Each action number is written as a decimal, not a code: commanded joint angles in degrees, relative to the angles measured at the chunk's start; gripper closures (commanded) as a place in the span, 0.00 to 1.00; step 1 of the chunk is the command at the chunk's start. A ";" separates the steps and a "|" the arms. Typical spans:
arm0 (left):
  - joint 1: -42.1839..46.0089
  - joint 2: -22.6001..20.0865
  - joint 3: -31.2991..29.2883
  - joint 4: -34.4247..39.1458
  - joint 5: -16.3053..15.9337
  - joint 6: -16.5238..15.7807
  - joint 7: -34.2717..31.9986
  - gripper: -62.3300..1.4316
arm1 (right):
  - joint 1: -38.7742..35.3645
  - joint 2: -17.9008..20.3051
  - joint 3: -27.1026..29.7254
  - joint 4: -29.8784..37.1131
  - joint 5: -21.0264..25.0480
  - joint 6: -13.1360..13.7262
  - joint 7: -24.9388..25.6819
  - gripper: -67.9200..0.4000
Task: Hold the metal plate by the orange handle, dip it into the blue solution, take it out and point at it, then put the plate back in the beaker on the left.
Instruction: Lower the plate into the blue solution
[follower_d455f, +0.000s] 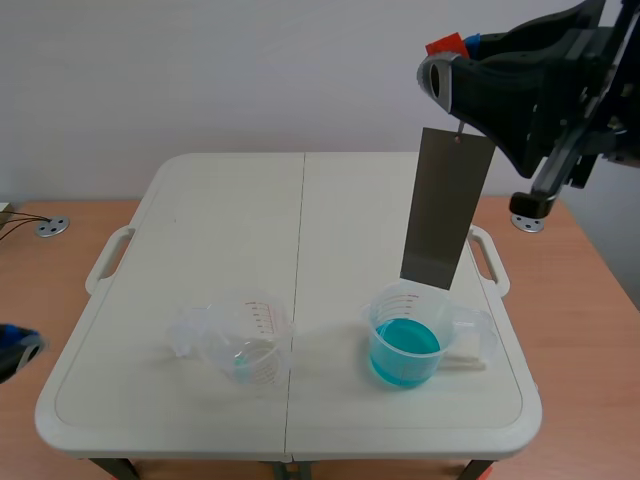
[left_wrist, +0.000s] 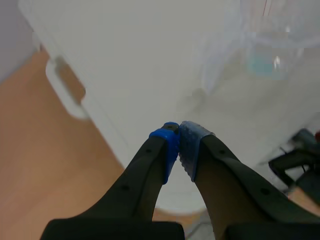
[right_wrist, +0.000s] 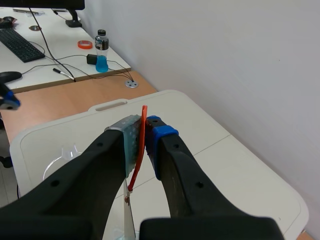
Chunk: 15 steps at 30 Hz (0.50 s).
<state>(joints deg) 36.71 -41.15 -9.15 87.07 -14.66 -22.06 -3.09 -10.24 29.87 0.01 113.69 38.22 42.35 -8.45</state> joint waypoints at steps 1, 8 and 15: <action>3.23 1.09 -0.55 0.76 -0.42 0.11 -0.55 0.95 | 0.42 0.26 0.83 0.83 1.03 0.37 0.83 0.98; 13.84 2.89 -1.05 -0.81 -0.09 -0.17 -0.50 0.95 | 0.44 0.26 0.83 0.83 1.03 0.37 0.83 0.98; 14.86 8.22 1.70 -5.99 0.96 -0.20 0.11 0.95 | 0.74 0.24 0.55 0.83 1.05 0.37 0.87 0.98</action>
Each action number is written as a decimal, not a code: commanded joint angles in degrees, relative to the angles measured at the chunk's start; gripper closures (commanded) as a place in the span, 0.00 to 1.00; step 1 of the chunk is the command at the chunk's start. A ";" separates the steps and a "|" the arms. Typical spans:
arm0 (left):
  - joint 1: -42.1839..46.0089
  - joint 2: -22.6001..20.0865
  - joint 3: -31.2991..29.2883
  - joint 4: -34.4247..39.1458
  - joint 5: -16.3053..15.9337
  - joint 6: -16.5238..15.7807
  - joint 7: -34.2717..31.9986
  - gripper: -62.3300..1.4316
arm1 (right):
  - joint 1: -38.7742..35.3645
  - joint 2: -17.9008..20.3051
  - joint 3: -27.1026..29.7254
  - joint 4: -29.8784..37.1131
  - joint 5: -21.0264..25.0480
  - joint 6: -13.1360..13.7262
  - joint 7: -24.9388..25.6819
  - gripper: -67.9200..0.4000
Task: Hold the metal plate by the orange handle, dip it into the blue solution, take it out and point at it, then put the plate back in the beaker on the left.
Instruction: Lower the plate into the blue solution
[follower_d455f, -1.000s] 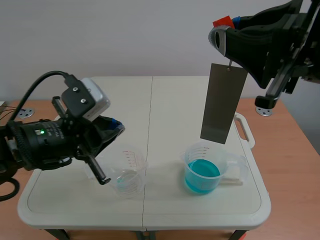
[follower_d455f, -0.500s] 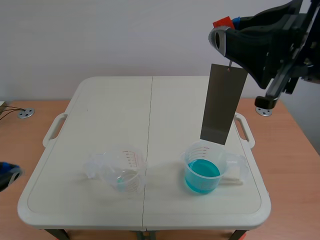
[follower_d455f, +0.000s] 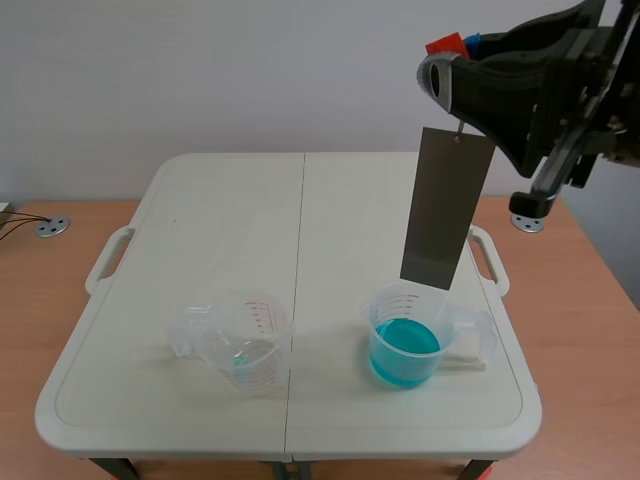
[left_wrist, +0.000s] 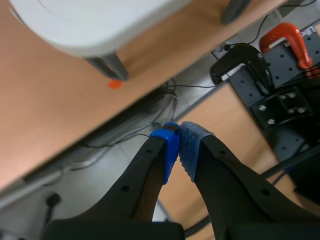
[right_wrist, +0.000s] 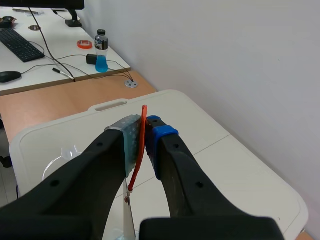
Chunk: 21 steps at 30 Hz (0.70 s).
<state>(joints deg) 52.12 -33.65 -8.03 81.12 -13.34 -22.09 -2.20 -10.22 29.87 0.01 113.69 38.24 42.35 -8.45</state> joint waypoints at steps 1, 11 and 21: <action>-0.55 1.42 1.27 -0.83 0.00 -0.26 -0.79 0.95 | 0.74 0.24 0.42 0.83 1.03 0.37 0.90 0.98; -0.90 5.38 8.31 -6.21 3.69 -0.31 -0.81 0.95 | 0.70 0.11 -0.13 0.39 0.59 0.37 0.42 0.98; -0.87 5.35 10.01 -6.23 3.78 -0.31 -0.76 0.95 | 0.87 -0.07 -2.03 -5.42 0.42 0.37 6.27 0.98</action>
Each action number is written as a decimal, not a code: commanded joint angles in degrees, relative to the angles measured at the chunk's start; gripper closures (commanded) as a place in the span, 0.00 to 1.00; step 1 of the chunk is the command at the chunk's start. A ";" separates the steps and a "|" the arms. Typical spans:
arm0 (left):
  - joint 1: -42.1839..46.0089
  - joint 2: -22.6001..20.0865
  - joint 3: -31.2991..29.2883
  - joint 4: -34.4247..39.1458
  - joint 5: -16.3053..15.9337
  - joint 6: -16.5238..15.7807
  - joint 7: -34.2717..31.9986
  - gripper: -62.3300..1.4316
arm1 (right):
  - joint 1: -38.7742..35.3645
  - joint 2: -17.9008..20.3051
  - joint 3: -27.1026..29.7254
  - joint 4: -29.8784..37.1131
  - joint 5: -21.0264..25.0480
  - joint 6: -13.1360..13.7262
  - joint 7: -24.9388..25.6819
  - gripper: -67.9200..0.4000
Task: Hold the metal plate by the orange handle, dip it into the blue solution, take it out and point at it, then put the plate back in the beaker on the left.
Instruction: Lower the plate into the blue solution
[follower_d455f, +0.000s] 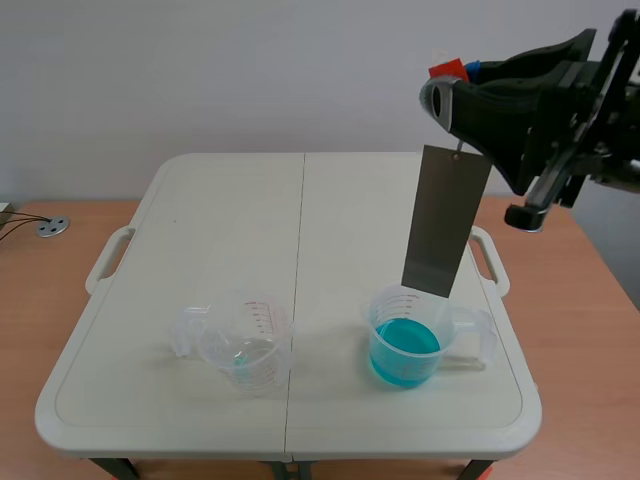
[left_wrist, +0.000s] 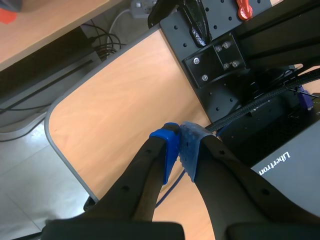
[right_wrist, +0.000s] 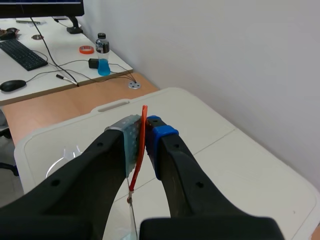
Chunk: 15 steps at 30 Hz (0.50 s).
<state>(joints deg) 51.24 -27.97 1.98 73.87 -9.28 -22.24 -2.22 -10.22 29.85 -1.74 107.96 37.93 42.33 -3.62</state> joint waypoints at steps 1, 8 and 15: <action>0.00 -0.33 0.00 1.03 -0.28 -0.15 -0.74 0.95 | 1.05 -0.04 -0.63 -0.17 0.35 0.39 2.08 0.98; 0.00 -0.33 -0.02 1.03 -0.31 -0.13 -0.76 0.95 | 1.81 -0.04 -3.50 -3.34 -2.80 0.39 5.51 0.98; 0.00 -0.35 -0.02 1.03 -0.31 -0.13 -0.74 0.95 | 1.81 -0.04 -5.55 -6.88 -7.74 0.39 10.56 0.98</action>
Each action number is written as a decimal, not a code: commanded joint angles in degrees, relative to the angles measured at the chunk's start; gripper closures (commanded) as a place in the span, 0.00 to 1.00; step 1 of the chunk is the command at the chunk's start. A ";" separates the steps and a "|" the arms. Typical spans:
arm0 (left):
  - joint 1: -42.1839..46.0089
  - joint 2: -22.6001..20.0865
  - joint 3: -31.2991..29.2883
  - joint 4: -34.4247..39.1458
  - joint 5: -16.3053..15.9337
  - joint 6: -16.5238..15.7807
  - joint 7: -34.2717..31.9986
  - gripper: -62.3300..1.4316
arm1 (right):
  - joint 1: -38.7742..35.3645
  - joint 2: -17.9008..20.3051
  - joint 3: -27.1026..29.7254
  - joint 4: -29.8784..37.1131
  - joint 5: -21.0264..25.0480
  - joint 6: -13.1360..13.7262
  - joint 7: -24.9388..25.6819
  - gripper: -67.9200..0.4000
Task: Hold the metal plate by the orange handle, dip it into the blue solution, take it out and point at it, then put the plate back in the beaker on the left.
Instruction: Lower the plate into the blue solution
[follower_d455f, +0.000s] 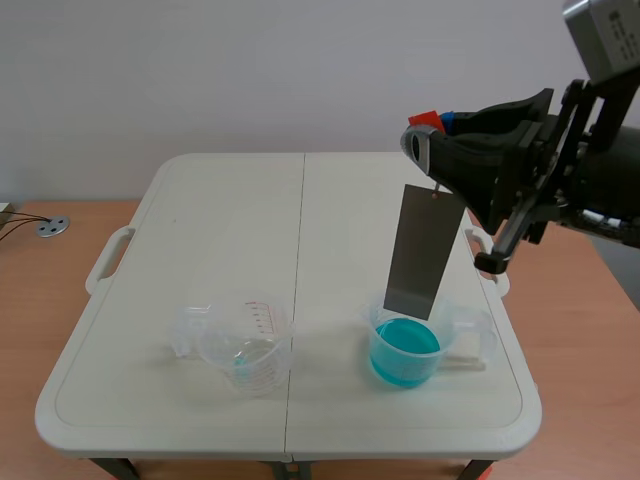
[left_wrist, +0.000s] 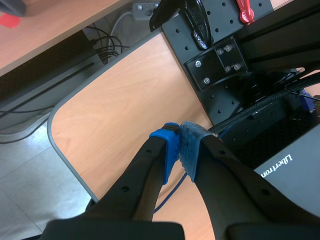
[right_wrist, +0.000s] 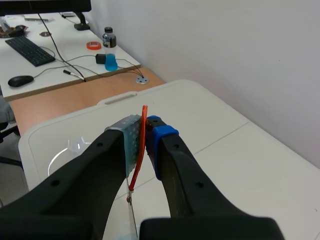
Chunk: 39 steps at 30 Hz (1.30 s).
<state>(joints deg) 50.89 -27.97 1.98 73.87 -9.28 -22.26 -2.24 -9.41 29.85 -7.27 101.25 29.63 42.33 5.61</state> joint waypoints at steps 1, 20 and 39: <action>0.35 -0.35 -0.02 1.03 -0.31 -0.11 -0.70 0.95 | 1.01 -0.04 -0.37 -0.76 -0.11 0.39 2.19 0.98; 0.37 -0.31 -0.02 1.03 -0.33 -0.11 -0.74 0.95 | 1.16 -5.11 -3.43 -10.95 -13.70 0.39 12.74 0.98; 0.35 -0.31 -0.02 1.03 -0.33 -0.11 -0.74 0.95 | 5.62 -5.73 -6.32 -22.14 -20.48 0.39 17.90 0.98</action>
<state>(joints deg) 50.78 -27.97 1.98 73.87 -9.28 -22.26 -2.24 -4.62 23.81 -14.20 78.67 8.91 42.26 23.14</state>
